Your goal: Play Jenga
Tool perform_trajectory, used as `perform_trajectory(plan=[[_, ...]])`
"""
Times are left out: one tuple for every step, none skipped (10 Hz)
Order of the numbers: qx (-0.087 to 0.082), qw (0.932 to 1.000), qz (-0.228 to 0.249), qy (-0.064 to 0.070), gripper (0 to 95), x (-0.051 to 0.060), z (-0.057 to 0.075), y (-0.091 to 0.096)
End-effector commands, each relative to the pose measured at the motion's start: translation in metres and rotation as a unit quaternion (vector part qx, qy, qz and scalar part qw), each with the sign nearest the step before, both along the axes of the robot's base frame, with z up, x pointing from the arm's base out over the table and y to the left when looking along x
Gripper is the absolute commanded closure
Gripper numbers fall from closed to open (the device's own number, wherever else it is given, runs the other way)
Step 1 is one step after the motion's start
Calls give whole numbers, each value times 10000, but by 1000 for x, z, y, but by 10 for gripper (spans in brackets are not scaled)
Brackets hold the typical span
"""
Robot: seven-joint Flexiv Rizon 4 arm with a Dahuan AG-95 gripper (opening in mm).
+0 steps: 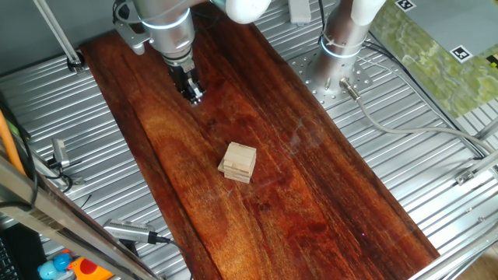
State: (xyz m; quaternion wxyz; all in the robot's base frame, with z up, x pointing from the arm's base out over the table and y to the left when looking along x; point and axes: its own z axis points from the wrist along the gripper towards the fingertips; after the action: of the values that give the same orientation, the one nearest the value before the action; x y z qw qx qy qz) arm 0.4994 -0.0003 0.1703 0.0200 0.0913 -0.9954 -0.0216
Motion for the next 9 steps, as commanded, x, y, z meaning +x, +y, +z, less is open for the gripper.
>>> perform_trajectory(plan=[[8, 10000, -40, -17, 950, 1, 0, 0], [15, 10000, -79, -28, 950, 1, 0, 0], [23, 9999, -101, -30, 950, 1, 0, 0], [32, 9999, -99, -28, 950, 1, 0, 0], [35, 10000, -64, -4, 950, 1, 0, 0], [34, 10000, -52, -4, 950, 1, 0, 0], [37, 10000, -47, -3, 950, 1, 0, 0], [40, 10000, -37, -3, 950, 1, 0, 0], [23, 10000, -37, 1, 950, 1, 0, 0]])
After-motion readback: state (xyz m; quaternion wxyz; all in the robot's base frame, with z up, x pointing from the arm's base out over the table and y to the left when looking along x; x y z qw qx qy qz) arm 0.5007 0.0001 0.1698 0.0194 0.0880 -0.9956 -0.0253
